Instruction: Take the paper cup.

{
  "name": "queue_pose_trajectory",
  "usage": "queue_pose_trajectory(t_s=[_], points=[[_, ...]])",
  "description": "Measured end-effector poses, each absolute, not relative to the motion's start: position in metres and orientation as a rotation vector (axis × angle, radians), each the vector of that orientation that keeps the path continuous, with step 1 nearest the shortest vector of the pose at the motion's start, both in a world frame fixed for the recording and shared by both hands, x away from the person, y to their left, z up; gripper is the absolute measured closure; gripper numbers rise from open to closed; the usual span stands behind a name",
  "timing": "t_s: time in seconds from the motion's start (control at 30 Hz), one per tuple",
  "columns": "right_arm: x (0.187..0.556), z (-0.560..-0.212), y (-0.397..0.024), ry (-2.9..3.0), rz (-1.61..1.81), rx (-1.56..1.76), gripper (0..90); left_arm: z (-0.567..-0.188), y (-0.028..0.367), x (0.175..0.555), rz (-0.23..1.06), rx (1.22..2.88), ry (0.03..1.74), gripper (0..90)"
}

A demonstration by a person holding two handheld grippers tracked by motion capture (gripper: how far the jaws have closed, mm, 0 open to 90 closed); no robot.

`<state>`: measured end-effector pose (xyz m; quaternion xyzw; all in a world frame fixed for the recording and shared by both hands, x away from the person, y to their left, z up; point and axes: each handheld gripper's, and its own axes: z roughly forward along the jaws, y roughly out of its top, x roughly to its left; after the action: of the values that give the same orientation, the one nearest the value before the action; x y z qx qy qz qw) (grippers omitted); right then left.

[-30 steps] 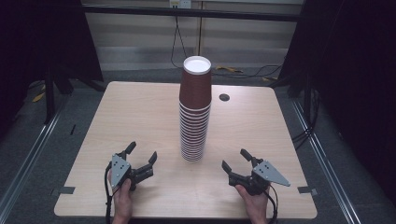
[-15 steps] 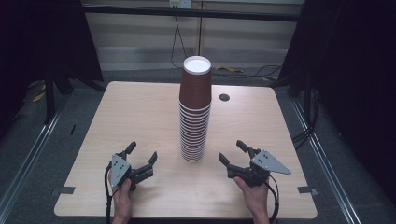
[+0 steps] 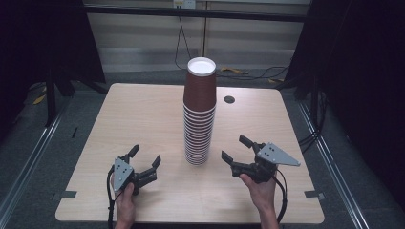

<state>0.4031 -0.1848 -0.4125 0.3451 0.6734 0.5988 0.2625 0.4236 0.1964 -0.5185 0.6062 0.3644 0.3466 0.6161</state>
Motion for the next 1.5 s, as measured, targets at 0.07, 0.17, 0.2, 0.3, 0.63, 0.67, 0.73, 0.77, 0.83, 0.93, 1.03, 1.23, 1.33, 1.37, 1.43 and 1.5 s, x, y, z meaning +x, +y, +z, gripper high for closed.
queue_pose_trajectory(t_s=[0.07, 0.17, 0.2, 0.3, 0.63, 0.67, 0.73, 0.77, 0.83, 0.93, 1.03, 1.23, 1.33, 1.37, 1.43, 1.5], points=[[0.406, -0.405, -0.184, 1.854, 1.61, 0.921, 16.9, -0.518, 0.196, 0.424, 0.798, 1.396, 0.839, 15.3], [0.409, -0.395, -0.182, 1.869, 1.604, 0.902, 16.9, -0.518, 0.196, 0.424, 0.799, 1.396, 0.839, 15.3], [0.41, -0.392, -0.182, 1.877, 1.6, 0.901, 16.9, -0.519, 0.196, 0.424, 0.798, 1.396, 0.839, 15.3], [0.414, -0.383, -0.18, 1.891, 1.608, 0.88, 16.9, -0.518, 0.196, 0.424, 0.798, 1.396, 0.839, 15.3], [0.428, -0.35, -0.175, 1.946, 1.632, 0.821, 16.7, -0.518, 0.196, 0.424, 0.798, 1.396, 0.839, 15.3], [0.429, -0.347, -0.174, 1.95, 1.631, 0.814, 16.8, -0.518, 0.196, 0.424, 0.799, 1.396, 0.84, 15.3], [0.43, -0.342, -0.173, 1.956, 1.632, 0.804, 16.8, -0.519, 0.196, 0.424, 0.798, 1.396, 0.84, 15.3], [0.431, -0.339, -0.172, 1.957, 1.636, 0.799, 16.8, -0.519, 0.196, 0.424, 0.798, 1.396, 0.839, 15.3], [0.433, -0.334, -0.171, 1.962, 1.639, 0.788, 16.8, -0.518, 0.196, 0.424, 0.798, 1.396, 0.839, 15.3], [0.435, -0.33, -0.169, 1.971, 1.641, 0.78, 16.8, -0.518, 0.196, 0.424, 0.798, 1.396, 0.839, 15.3], [0.44, -0.316, -0.166, 1.989, 1.637, 0.755, 16.8, -0.518, 0.196, 0.424, 0.799, 1.397, 0.84, 15.3], [0.446, -0.298, -0.163, 2.018, 1.642, 0.725, 16.8, -0.518, 0.196, 0.424, 0.799, 1.397, 0.84, 15.3], [0.448, -0.29, -0.16, 2.034, 1.641, 0.705, 16.8, -0.519, 0.196, 0.424, 0.798, 1.396, 0.84, 15.3], [0.448, -0.29, -0.16, 2.034, 1.641, 0.705, 16.8, -0.519, 0.196, 0.424, 0.798, 1.396, 0.84, 15.3], [0.451, -0.284, -0.158, 2.047, 1.634, 0.691, 16.8, -0.519, 0.196, 0.424, 0.798, 1.396, 0.839, 15.3], [0.454, -0.28, -0.158, 2.063, 1.635, 0.692, 16.8, -0.518, 0.196, 0.424, 0.798, 1.396, 0.839, 15.3]])
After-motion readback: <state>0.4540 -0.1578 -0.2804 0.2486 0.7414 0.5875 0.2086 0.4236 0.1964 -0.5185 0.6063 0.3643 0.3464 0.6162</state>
